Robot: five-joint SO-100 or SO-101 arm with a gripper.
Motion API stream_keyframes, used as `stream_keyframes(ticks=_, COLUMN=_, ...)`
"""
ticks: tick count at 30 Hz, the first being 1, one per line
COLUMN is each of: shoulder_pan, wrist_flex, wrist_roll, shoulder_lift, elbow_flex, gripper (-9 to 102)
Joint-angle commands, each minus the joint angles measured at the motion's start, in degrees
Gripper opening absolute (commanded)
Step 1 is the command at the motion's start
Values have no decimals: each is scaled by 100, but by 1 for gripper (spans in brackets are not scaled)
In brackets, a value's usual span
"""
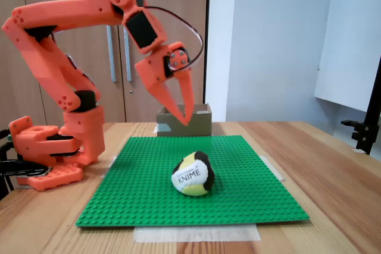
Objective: Pick the ball and put it in the box.
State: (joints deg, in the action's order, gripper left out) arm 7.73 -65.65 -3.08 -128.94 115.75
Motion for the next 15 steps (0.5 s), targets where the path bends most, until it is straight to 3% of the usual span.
stream_keyframes(ticks=1, shoulder_pan=149, wrist_flex=-264, wrist_roll=-62, shoulder_lift=237, elbow_flex=-633, gripper=-1)
stream_keyframes(ticks=15, shoulder_pan=396, wrist_flex=-1125, wrist_roll=-334, shoulder_lift=1011, elbow_flex=-1266, gripper=-1)
